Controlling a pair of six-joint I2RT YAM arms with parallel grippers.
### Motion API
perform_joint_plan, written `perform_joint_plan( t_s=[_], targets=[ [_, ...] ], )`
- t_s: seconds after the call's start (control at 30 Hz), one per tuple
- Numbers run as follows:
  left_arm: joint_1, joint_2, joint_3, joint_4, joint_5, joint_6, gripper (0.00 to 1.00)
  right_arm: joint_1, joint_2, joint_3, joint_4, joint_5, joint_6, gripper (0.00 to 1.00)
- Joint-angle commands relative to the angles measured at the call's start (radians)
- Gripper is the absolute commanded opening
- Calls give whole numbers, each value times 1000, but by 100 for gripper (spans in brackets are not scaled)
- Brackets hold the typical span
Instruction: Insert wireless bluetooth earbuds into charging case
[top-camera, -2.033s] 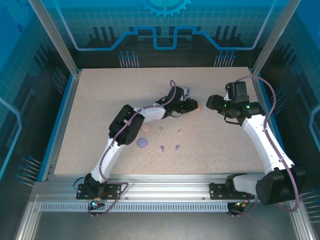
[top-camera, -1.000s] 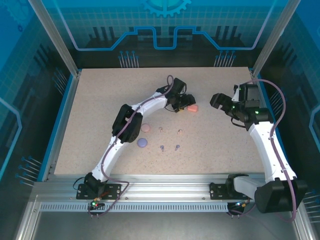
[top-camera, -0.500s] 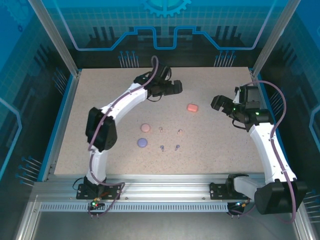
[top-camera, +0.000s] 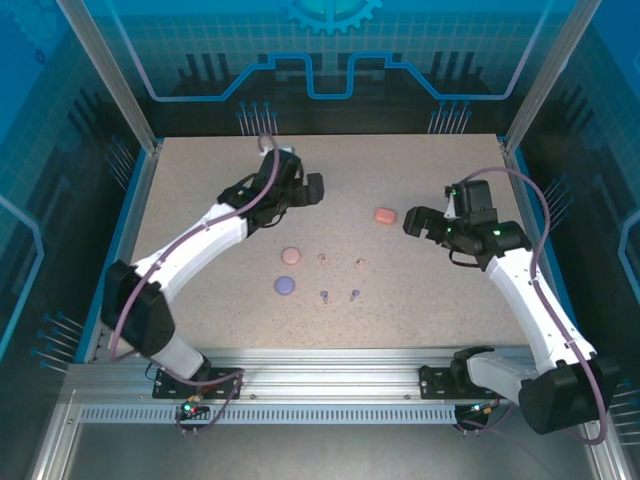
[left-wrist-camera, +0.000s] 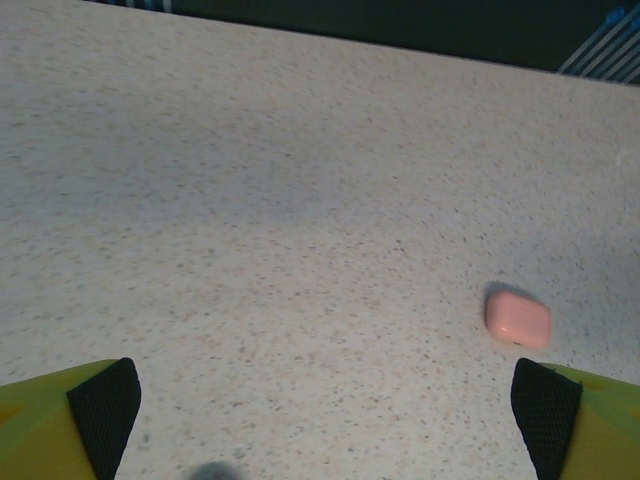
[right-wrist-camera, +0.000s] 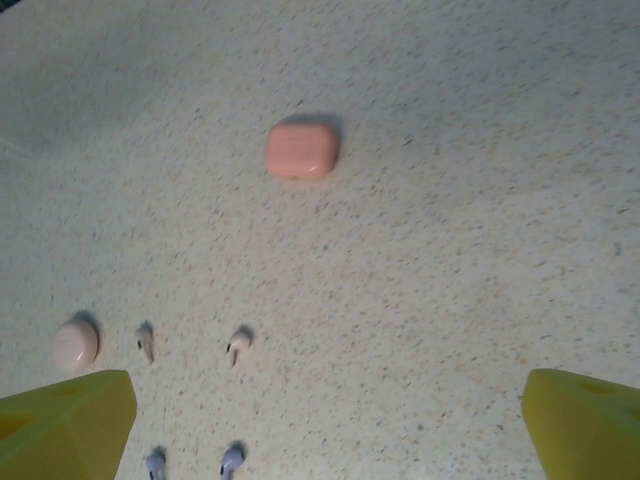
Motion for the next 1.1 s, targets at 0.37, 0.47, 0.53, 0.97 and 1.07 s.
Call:
perform_joint_plan(
  t_s=[0.37, 0.47, 0.53, 0.97, 1.07],
  targets=[
    [172, -275, -401, 277, 56, -152, 99, 406, 126, 32, -46, 183, 228, 97],
    [203, -297, -425, 266, 37, -205, 99, 507, 197, 49, -30, 215, 289, 96],
    [246, -298, -429, 252, 86, -244, 99, 571, 267, 85, -30, 230, 323, 96],
    [467, -253, -337, 56, 170, -397, 99, 807, 878, 644, -214, 270, 385, 92],
    [525, -265, -328, -15, 182, -417, 99, 820, 979, 745, -261, 258, 409, 90]
  ],
)
